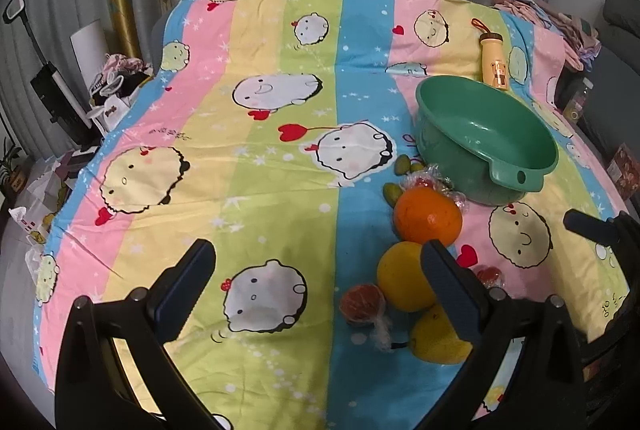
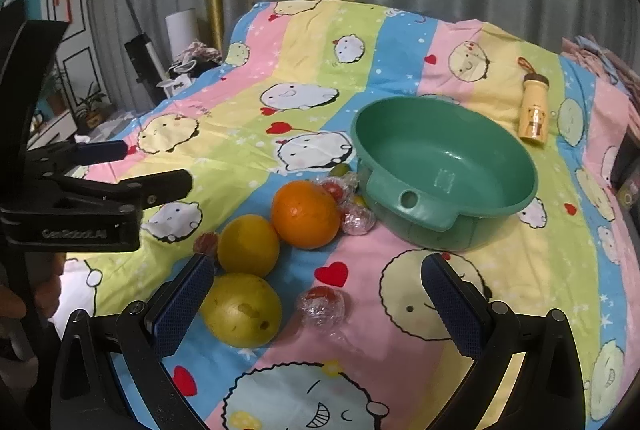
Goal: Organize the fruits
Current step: 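Move both tools toward the fruit cluster beside the green basin, then close the right gripper around the yellow-green pear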
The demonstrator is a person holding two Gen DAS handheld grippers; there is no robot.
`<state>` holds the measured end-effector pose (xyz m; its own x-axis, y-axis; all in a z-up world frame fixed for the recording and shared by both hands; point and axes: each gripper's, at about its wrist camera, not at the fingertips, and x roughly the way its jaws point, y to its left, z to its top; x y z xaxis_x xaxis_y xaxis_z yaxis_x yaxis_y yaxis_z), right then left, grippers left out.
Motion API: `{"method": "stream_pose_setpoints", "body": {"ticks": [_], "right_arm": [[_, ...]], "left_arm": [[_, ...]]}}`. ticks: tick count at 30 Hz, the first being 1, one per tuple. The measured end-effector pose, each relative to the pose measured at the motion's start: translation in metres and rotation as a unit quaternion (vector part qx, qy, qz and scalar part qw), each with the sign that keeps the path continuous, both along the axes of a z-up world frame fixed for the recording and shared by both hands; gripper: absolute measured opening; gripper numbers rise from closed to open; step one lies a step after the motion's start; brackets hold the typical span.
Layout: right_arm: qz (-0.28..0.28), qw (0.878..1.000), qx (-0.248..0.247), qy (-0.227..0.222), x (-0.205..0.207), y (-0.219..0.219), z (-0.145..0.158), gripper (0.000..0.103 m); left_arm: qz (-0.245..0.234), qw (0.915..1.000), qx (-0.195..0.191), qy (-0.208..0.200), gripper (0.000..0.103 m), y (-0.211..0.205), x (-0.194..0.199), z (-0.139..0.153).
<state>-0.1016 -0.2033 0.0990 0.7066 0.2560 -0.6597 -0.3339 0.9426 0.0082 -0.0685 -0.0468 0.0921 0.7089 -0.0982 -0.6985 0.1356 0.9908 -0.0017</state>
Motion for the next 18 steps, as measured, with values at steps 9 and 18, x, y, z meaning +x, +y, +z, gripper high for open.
{"method": "stream_pose_setpoints", "body": {"ticks": [9, 18], "right_arm": [[0.056, 0.998, 0.019, 0.012, -0.005, 0.011, -0.006, 0.103], [0.089, 0.992, 0.071, 0.050, -0.007, 0.008, -0.016, 0.103]], "left_arm": [[-0.009, 0.9998, -0.010, 0.013, 0.103, -0.002, 0.004, -0.006], [-0.032, 0.9973, -0.052, 0.040, 0.102, 0.015, 0.004, -0.017]]}}
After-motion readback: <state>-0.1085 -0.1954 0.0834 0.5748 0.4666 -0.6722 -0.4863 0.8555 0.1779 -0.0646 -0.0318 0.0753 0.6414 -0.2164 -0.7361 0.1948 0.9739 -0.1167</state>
